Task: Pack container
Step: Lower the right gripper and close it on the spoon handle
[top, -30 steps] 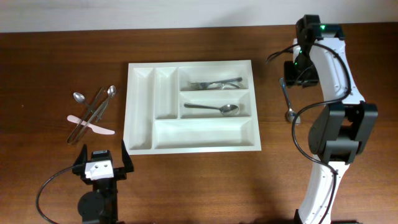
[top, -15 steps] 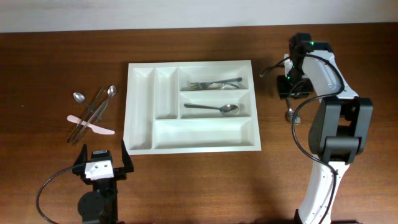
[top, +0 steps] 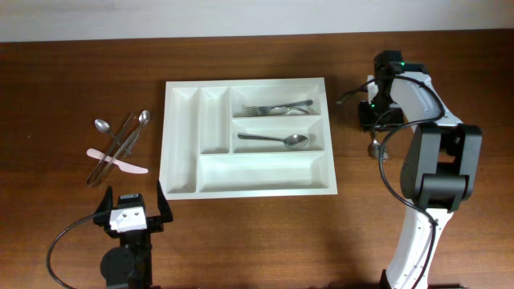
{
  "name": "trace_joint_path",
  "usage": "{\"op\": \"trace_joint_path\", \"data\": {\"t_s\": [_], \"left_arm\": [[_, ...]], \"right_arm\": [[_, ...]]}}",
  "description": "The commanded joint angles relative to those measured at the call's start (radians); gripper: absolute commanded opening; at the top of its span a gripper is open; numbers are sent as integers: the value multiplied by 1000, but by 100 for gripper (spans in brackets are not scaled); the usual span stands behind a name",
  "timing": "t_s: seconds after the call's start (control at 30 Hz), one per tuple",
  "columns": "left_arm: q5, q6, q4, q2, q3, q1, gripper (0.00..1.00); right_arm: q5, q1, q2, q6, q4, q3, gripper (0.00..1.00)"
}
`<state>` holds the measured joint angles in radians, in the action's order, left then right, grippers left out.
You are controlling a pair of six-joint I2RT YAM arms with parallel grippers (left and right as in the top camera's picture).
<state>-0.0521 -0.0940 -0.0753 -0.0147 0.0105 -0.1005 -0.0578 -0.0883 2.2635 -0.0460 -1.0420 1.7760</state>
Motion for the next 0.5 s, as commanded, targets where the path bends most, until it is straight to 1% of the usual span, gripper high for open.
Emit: {"op": "trace_joint_path", "data": {"t_s": [0.0,0.17,0.47], "left_arm": [[11,-10,-5,9,-2,-5,99],[11,-10,-5,9,-2,-5,99],[11,-10,-5,9,-2,-5,99]], "right_arm": [[9,-36,-11,-3,8,-8,37],[35,-58,-11,-3,11,-9,37],[83,-55,-11,-10,19,-9,37]]}}
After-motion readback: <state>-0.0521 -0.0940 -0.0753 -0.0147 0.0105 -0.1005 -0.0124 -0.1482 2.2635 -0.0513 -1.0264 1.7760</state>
